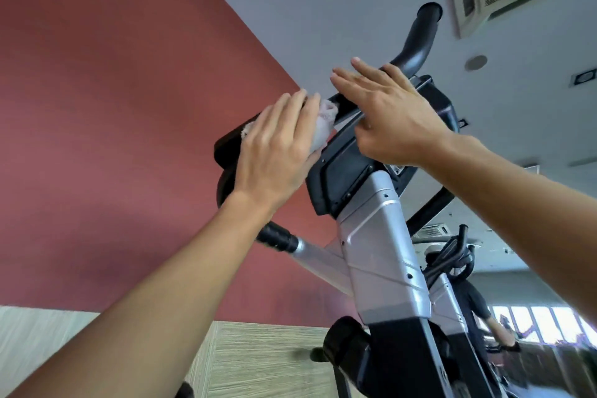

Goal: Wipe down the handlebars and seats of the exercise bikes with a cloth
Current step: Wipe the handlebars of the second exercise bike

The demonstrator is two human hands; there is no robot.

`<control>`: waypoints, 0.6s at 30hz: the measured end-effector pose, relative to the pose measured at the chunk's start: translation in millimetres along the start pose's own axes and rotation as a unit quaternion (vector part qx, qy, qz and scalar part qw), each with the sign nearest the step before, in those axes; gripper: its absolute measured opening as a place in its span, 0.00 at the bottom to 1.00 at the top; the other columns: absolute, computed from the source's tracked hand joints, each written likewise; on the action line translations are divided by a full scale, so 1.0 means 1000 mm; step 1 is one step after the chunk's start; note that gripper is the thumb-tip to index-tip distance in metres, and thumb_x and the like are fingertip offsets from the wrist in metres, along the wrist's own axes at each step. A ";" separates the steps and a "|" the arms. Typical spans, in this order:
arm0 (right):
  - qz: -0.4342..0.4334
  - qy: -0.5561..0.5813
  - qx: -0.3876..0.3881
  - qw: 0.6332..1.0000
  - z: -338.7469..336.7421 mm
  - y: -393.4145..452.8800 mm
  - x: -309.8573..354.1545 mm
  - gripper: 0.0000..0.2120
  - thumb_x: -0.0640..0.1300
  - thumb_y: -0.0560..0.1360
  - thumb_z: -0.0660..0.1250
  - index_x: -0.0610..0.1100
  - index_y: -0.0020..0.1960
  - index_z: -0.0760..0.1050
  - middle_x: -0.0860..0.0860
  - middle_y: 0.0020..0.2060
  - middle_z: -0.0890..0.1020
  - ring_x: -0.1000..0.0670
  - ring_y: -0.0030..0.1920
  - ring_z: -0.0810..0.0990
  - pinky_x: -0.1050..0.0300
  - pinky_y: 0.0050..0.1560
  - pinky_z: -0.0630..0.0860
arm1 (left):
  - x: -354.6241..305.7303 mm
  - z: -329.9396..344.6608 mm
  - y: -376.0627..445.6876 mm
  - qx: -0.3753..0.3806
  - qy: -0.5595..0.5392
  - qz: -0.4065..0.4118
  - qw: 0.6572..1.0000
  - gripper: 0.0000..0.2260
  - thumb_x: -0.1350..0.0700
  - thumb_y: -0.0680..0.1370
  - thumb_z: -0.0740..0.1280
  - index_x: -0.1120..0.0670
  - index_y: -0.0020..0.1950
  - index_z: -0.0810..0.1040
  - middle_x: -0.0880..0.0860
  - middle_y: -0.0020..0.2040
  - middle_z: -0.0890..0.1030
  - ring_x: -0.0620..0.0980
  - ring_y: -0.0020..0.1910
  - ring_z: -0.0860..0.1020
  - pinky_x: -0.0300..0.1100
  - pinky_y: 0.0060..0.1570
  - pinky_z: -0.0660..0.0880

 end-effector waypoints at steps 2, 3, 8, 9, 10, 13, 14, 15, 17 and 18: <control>-0.030 -0.060 0.032 0.997 0.009 0.013 0.014 0.35 0.46 0.77 0.64 0.45 0.82 0.57 0.52 0.81 0.60 0.51 0.82 0.50 0.46 0.81 0.39 | 0.021 -0.008 -0.030 -0.004 0.003 0.001 1.000 0.23 0.52 0.81 0.69 0.60 0.74 0.72 0.59 0.71 0.76 0.59 0.69 0.76 0.53 0.69 0.73; -0.037 -0.085 0.043 0.995 0.013 0.019 0.020 0.36 0.51 0.78 0.66 0.45 0.82 0.58 0.52 0.80 0.62 0.51 0.82 0.51 0.45 0.81 0.38 | 0.030 -0.010 -0.044 -0.011 0.002 0.001 1.000 0.23 0.54 0.81 0.69 0.60 0.74 0.72 0.59 0.72 0.76 0.59 0.70 0.76 0.54 0.70 0.73; -0.015 -0.150 0.040 0.988 0.030 0.031 0.041 0.44 0.68 0.76 0.64 0.40 0.80 0.58 0.47 0.78 0.64 0.46 0.81 0.54 0.38 0.80 0.36 | 0.039 -0.007 -0.069 -0.086 -0.024 -0.043 0.995 0.20 0.58 0.82 0.69 0.61 0.72 0.75 0.59 0.72 0.76 0.59 0.70 0.76 0.55 0.69 0.74; -0.009 -0.167 0.038 0.985 0.034 0.030 0.046 0.47 0.69 0.75 0.61 0.38 0.81 0.55 0.44 0.79 0.62 0.44 0.82 0.52 0.37 0.80 0.37 | 0.037 -0.005 -0.069 -0.105 -0.031 -0.055 0.992 0.19 0.58 0.81 0.70 0.61 0.71 0.77 0.59 0.72 0.77 0.59 0.69 0.77 0.56 0.68 0.75; -0.006 -0.181 0.036 0.983 0.038 0.029 0.052 0.48 0.69 0.75 0.57 0.36 0.82 0.51 0.42 0.80 0.59 0.43 0.82 0.50 0.37 0.80 0.38 | 0.035 -0.003 -0.069 -0.124 -0.037 -0.065 0.989 0.18 0.58 0.81 0.70 0.61 0.70 0.78 0.59 0.71 0.77 0.59 0.68 0.78 0.56 0.67 0.75; -0.015 -0.202 0.022 0.979 0.045 0.023 0.064 0.47 0.65 0.76 0.52 0.34 0.82 0.44 0.38 0.81 0.52 0.40 0.82 0.46 0.37 0.80 0.40 | 0.033 0.001 -0.071 -0.165 -0.055 -0.085 0.981 0.16 0.59 0.81 0.71 0.60 0.69 0.79 0.58 0.70 0.78 0.58 0.67 0.79 0.56 0.65 0.76; -0.018 -0.204 0.018 0.979 0.047 0.023 0.066 0.46 0.63 0.76 0.52 0.34 0.82 0.43 0.38 0.82 0.51 0.40 0.82 0.46 0.37 0.80 0.41 | 0.033 0.003 -0.072 -0.168 -0.061 -0.091 0.980 0.17 0.59 0.81 0.71 0.60 0.69 0.79 0.58 0.70 0.78 0.58 0.68 0.79 0.56 0.65 0.76; -0.019 -0.208 0.016 0.978 0.048 0.023 0.066 0.46 0.62 0.77 0.53 0.34 0.82 0.42 0.38 0.82 0.50 0.40 0.82 0.45 0.37 0.80 0.42 | 0.032 0.004 -0.073 -0.170 -0.066 -0.098 0.978 0.17 0.60 0.81 0.71 0.60 0.70 0.79 0.57 0.71 0.78 0.58 0.68 0.79 0.55 0.66 0.76; -0.018 -0.216 0.018 0.976 0.050 0.023 0.065 0.45 0.61 0.78 0.54 0.34 0.82 0.43 0.38 0.82 0.50 0.39 0.82 0.45 0.37 0.80 0.43 | 0.029 0.005 -0.071 -0.174 -0.068 -0.114 0.976 0.17 0.63 0.80 0.70 0.59 0.69 0.79 0.56 0.70 0.79 0.57 0.67 0.79 0.54 0.66 0.76; -0.017 -0.218 0.021 0.976 0.051 0.024 0.065 0.45 0.61 0.78 0.54 0.34 0.82 0.43 0.38 0.82 0.50 0.39 0.82 0.45 0.37 0.80 0.43 | 0.027 0.005 -0.069 -0.174 -0.066 -0.120 0.975 0.16 0.63 0.80 0.69 0.59 0.69 0.80 0.56 0.70 0.79 0.57 0.66 0.80 0.53 0.66 0.76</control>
Point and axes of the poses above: each hand's wrist, its own y-axis towards the middle knuckle, its own z-axis out of the palm, x = y × z, the point moved 1 cm from there along y, towards the middle knuckle
